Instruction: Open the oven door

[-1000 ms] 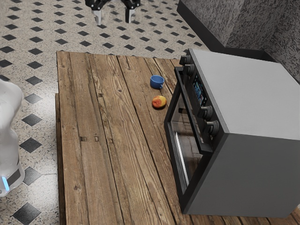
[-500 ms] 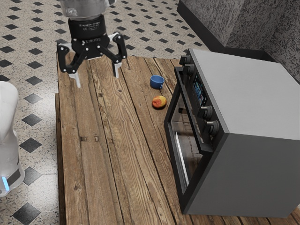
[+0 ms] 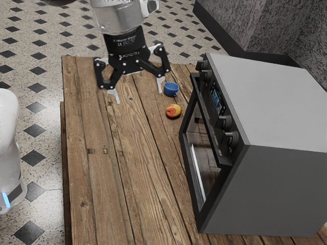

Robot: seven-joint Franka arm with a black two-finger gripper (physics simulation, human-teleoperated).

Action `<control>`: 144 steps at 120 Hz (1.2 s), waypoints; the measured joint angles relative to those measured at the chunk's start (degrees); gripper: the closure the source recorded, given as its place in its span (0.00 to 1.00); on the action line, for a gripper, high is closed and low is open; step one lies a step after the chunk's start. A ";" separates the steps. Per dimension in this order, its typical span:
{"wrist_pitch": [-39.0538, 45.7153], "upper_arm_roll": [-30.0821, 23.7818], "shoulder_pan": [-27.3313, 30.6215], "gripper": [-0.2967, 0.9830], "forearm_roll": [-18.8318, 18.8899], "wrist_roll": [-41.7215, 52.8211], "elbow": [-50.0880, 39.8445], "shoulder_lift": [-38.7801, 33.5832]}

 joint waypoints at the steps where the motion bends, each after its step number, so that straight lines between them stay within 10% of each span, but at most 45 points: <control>1: 0.17 -0.07 0.05 0.23 0.04 0.21 0.01 0.05; 144: 10.46 -1.58 18.14 0.23 -3.98 25.47 -0.83 11.02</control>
